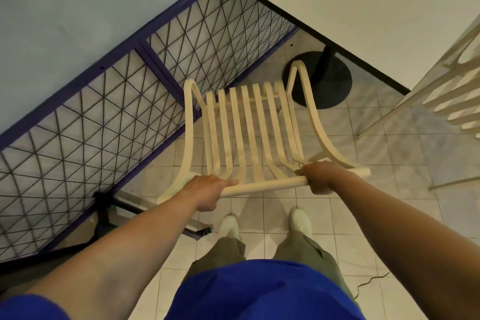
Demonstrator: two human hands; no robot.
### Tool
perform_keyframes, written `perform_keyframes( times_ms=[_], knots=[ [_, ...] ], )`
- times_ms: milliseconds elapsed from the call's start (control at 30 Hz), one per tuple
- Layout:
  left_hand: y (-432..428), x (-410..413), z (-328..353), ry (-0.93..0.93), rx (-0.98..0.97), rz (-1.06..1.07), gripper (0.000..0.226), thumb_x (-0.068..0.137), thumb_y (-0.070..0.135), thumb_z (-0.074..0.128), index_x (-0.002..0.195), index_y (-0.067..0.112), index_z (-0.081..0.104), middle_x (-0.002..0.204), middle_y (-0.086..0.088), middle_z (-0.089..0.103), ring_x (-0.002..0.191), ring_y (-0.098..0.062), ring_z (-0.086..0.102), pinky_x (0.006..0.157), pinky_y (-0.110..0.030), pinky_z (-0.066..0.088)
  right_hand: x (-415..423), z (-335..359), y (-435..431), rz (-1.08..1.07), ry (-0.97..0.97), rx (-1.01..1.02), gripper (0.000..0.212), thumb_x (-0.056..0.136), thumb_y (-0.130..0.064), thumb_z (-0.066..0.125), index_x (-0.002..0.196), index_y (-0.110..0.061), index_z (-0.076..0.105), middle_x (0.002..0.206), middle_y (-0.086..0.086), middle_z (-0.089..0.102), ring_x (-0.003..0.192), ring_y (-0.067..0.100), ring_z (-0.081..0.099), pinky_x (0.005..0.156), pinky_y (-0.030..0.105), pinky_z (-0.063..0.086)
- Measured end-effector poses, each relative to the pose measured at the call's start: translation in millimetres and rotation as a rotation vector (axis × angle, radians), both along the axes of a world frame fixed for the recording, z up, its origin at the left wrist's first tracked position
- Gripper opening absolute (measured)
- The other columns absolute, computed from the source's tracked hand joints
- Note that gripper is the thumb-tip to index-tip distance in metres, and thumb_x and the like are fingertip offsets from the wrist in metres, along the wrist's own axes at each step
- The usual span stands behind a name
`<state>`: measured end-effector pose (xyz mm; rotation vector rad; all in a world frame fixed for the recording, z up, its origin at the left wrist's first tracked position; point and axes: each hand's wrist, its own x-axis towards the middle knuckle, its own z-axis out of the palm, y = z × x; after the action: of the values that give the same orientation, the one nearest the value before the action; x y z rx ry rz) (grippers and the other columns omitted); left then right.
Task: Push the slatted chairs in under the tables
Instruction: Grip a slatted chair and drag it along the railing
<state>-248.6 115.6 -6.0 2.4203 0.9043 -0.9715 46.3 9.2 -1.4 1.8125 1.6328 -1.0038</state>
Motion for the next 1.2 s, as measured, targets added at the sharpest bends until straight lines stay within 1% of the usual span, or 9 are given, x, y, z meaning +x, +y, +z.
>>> perform_keyframes(
  times_ms=[167,333,467,567,700,767,833,900,1200],
  knots=[
    [25,-10,1,0.007,0.022,-0.002,0.084,0.097,0.007,0.055,0.154,0.057,0.021,0.126,-0.002,0.058,0.103,-0.024,0.059,0.084,-0.038,0.047,-21,-5,1,-0.054,0.033,0.013,0.042,0.090,-0.010,0.062,0.127,-0.028,0.059,0.115,-0.001,0.064,0.105,0.021,0.061,0.095,0.039,0.051],
    [44,-13,3,0.018,0.018,-0.031,0.084,0.096,0.002,0.052,0.153,0.058,0.025,0.127,-0.002,0.057,0.093,-0.020,0.055,0.078,-0.034,0.045,-36,-10,0,-0.120,0.034,0.022,0.041,0.090,-0.011,0.062,0.128,-0.026,0.060,0.101,-0.004,0.058,0.095,0.020,0.060,0.091,0.038,0.053],
    [60,-16,5,0.026,0.012,-0.050,0.088,0.094,-0.002,0.051,0.153,0.059,0.026,0.128,-0.002,0.057,0.089,-0.018,0.051,0.076,-0.033,0.042,-49,-12,-1,-0.162,0.037,0.032,0.040,0.090,-0.012,0.060,0.128,-0.024,0.059,0.102,-0.002,0.060,0.095,0.021,0.062,0.091,0.039,0.054],
    [71,-19,6,0.028,0.000,-0.072,0.088,0.094,-0.003,0.052,0.152,0.059,0.027,0.125,0.000,0.057,0.087,-0.017,0.051,0.074,-0.032,0.041,-59,-14,-1,-0.211,0.042,0.025,0.041,0.090,-0.014,0.060,0.130,-0.023,0.057,0.110,0.002,0.064,0.098,0.022,0.063,0.093,0.040,0.054],
    [84,-21,7,0.029,-0.008,-0.113,0.086,0.095,-0.002,0.051,0.152,0.059,0.029,0.126,-0.001,0.057,0.088,-0.017,0.050,0.074,-0.032,0.040,-71,-17,-2,-0.270,0.038,0.041,0.038,0.090,-0.015,0.062,0.127,-0.024,0.058,0.108,0.001,0.064,0.096,0.022,0.063,0.093,0.041,0.054],
    [92,-23,8,0.017,-0.012,-0.133,0.085,0.096,-0.002,0.050,0.151,0.058,0.030,0.121,0.001,0.057,0.088,-0.017,0.051,0.075,-0.033,0.041,-79,-18,-1,-0.307,0.047,0.048,0.037,0.089,-0.015,0.064,0.124,-0.024,0.059,0.105,0.000,0.063,0.095,0.021,0.062,0.092,0.041,0.054],
    [101,-28,7,0.005,-0.011,-0.156,0.085,0.096,-0.002,0.051,0.150,0.060,0.030,0.117,0.003,0.057,0.089,-0.018,0.054,0.077,-0.035,0.046,-89,-19,1,-0.339,0.053,0.056,0.036,0.088,-0.015,0.064,0.123,-0.024,0.059,0.104,0.000,0.063,0.094,0.020,0.062,0.092,0.041,0.054],
    [109,-31,6,-0.004,-0.009,-0.177,0.084,0.096,-0.001,0.052,0.149,0.060,0.032,0.123,0.002,0.060,0.092,-0.018,0.056,0.080,-0.037,0.048,-97,-21,3,-0.368,0.053,0.067,0.035,0.089,-0.015,0.064,0.122,-0.023,0.059,0.103,0.000,0.062,0.093,0.020,0.062,0.091,0.039,0.053],
    [132,-34,9,-0.012,0.063,-0.221,0.077,0.097,0.003,0.052,0.147,0.060,0.037,0.120,0.003,0.061,0.095,-0.019,0.057,0.078,-0.035,0.045,-118,-25,11,-0.417,0.039,0.092,0.032,0.090,-0.019,0.063,0.121,-0.023,0.057,0.101,0.001,0.060,0.088,0.020,0.061,0.084,0.038,0.055]
  ],
)
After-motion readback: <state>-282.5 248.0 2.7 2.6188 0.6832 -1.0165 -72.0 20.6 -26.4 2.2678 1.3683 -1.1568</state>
